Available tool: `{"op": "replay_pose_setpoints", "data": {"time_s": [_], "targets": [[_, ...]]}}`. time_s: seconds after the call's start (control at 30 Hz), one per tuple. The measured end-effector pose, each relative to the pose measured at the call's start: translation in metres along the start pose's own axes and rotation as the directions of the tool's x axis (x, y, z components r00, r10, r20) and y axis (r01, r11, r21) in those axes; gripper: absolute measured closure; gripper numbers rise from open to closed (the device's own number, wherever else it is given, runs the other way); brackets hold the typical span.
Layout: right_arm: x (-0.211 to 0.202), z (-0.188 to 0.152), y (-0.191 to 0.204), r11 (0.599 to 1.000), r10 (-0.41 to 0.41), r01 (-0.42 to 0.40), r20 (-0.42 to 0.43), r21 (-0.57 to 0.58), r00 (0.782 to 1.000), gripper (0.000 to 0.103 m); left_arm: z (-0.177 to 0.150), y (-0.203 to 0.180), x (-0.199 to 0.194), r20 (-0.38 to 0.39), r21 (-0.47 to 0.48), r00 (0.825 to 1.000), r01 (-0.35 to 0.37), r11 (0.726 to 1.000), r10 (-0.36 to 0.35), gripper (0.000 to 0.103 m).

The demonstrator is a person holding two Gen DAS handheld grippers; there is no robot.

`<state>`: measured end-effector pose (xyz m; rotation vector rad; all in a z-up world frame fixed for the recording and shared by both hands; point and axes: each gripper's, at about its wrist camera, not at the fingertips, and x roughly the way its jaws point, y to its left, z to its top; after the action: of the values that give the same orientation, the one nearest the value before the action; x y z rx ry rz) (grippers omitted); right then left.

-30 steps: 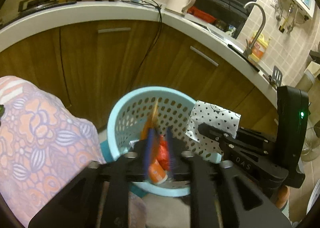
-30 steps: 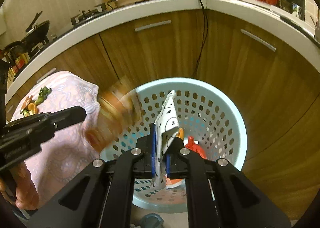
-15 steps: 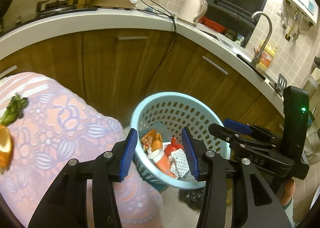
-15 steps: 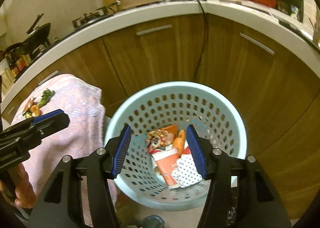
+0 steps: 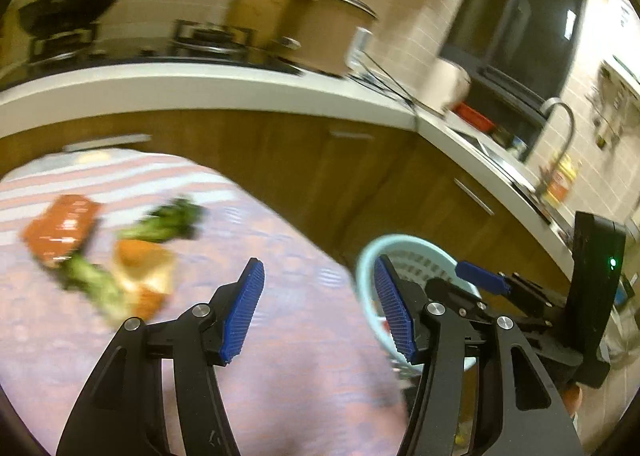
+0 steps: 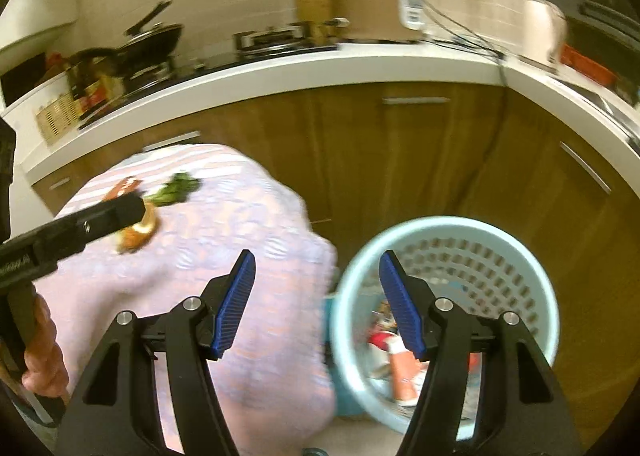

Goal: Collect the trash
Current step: 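Grasp the second orange wrapper with the left tool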

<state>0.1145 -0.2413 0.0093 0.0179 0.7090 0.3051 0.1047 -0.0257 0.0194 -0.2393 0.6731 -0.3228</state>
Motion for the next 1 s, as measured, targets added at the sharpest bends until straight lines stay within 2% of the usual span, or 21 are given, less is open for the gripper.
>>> {"op": "replay_pose_setpoints", "data": {"time_s": [0.17,0.27,0.33,0.43,0.5,0.73,0.9,0.97,1.0], "targets": [[0.017,0.014,0.056,0.995,0.05,-0.05,0.0,-0.088,0.999,0.042,0.007,0.044,-0.03,0.047,-0.063,0.995,-0.081,0.995,0.084,0.047],[0.03,0.023,0.091,0.985,0.077,-0.076,0.002,-0.158,0.997,0.042,0.012,0.074,-0.044,0.061,-0.089,0.987,-0.144,0.986,0.149,0.047],[0.043,0.03,0.111,0.979,0.111,-0.111,-0.009,-0.17,0.994,0.042,0.017,0.094,-0.051,0.063,-0.101,0.98,-0.181,0.978,0.188,0.035],[0.066,0.037,0.134,0.975,0.155,-0.159,-0.038,-0.154,0.987,0.042,0.025,0.122,-0.054,0.059,-0.114,0.969,-0.231,0.966,0.239,0.034],[0.082,0.038,0.146,0.974,0.158,-0.164,-0.048,-0.158,0.986,0.042,0.028,0.139,-0.046,0.029,-0.129,0.971,-0.231,0.964,0.237,0.03],[0.131,0.04,0.159,0.976,0.163,-0.174,-0.089,-0.134,0.983,0.043,0.032,0.178,0.002,-0.083,-0.129,0.956,-0.292,0.948,0.283,0.028],[0.135,0.036,0.166,0.971,0.162,-0.176,-0.1,-0.163,0.982,0.043,0.033,0.185,0.032,-0.147,-0.041,0.922,-0.366,0.93,0.357,0.028],[0.138,0.034,0.172,0.967,0.155,-0.174,-0.112,-0.188,0.982,0.043,0.031,0.19,0.036,-0.151,-0.051,0.926,-0.356,0.933,0.345,0.033],[0.138,0.033,0.174,0.965,0.15,-0.171,-0.113,-0.198,0.982,0.043,0.031,0.194,0.038,-0.156,-0.065,0.929,-0.35,0.935,0.337,0.039]]}}
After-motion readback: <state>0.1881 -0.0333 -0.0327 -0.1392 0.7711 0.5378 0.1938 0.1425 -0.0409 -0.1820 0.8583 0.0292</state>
